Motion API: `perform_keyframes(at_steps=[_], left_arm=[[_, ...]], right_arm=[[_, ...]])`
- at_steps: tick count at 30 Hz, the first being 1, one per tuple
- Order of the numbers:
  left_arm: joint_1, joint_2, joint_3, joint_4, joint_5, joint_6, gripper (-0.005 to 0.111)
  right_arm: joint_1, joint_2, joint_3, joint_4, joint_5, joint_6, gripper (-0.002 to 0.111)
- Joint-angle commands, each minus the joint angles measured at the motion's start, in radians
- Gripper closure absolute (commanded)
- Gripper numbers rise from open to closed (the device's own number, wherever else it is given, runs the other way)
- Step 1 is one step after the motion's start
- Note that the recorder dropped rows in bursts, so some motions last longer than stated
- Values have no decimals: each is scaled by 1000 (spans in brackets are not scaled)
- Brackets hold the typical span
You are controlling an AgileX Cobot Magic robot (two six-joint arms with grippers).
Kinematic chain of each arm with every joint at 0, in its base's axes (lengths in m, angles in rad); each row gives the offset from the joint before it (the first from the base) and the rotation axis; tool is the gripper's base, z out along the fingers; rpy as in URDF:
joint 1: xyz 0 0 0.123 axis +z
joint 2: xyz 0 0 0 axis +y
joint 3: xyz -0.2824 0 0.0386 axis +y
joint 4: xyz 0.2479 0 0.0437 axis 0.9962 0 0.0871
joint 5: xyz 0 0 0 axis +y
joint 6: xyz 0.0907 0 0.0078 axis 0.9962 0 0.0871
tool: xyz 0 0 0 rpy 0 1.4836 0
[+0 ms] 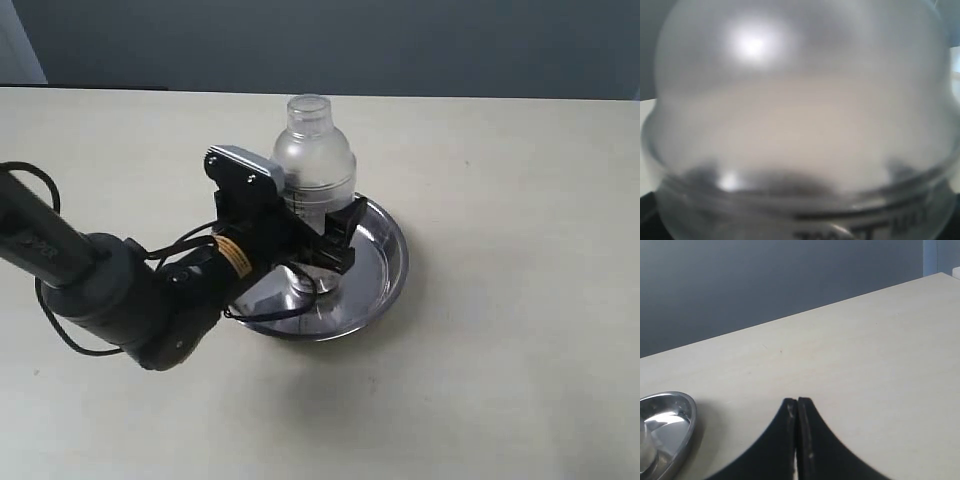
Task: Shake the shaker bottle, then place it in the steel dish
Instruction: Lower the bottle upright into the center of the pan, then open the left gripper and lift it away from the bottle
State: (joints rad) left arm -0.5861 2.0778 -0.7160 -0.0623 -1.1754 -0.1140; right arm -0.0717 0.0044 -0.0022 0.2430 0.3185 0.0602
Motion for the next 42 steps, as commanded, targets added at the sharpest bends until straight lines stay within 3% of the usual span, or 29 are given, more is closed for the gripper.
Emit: perform_keyframes(at_steps=[1, 5, 8, 12, 26, 42], left_arm=[[-4, -1, -2, 41, 4, -6, 104], [-4, -1, -2, 43, 31, -6, 84], [-4, -1, -2, 23, 54, 8, 54], [-4, -1, 0, -17, 59, 42, 1], [-4, -81, 0, 49, 69, 46, 1], [-4, -330, 0, 47, 242, 147, 3]], right_arm=[[2, -4, 2, -6, -11, -3, 109], [2, -4, 2, -6, -11, -3, 109], [2, -4, 2, -6, -11, -3, 109], [2, -4, 2, -6, -11, -3, 109], [2, -4, 2, -6, -11, -3, 109], [2, -4, 2, -6, -11, -3, 109]])
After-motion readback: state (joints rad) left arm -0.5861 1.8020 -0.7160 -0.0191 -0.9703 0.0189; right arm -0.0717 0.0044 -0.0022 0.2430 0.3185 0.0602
